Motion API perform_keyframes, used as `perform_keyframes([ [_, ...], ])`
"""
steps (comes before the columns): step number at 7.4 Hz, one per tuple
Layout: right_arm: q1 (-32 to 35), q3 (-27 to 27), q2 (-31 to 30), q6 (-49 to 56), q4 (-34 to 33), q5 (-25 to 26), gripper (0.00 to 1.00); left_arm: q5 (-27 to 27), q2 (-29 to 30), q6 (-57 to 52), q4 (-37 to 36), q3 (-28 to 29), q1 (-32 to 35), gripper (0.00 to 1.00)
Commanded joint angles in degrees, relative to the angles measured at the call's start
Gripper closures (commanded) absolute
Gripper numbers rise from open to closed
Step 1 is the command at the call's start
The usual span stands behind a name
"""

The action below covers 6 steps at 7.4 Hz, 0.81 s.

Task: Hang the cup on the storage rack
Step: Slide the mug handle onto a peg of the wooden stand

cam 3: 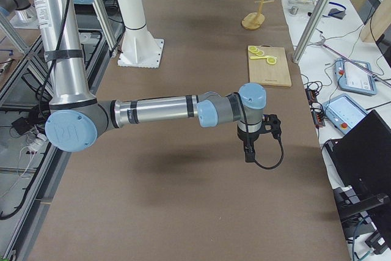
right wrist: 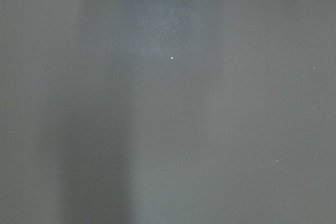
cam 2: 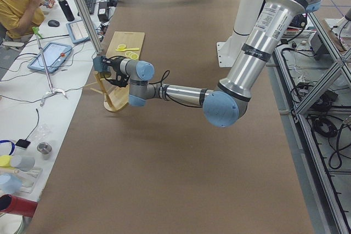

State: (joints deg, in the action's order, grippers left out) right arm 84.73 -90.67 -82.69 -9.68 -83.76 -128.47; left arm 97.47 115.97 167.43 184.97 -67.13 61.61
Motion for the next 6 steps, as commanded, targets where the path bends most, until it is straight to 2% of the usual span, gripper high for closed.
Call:
perform_keyframes([
  [1, 0.0, -1.6, -1.1, -1.3, 0.0, 0.1, 0.00, 0.1, 0.0, 0.0, 0.0, 0.2, 0.0, 1.00],
  [6, 0.0, -1.9, -1.2, -1.4, 0.0, 0.2, 0.00, 0.6, -1.4, 0.0, 0.9, 0.2, 0.7, 1.00],
])
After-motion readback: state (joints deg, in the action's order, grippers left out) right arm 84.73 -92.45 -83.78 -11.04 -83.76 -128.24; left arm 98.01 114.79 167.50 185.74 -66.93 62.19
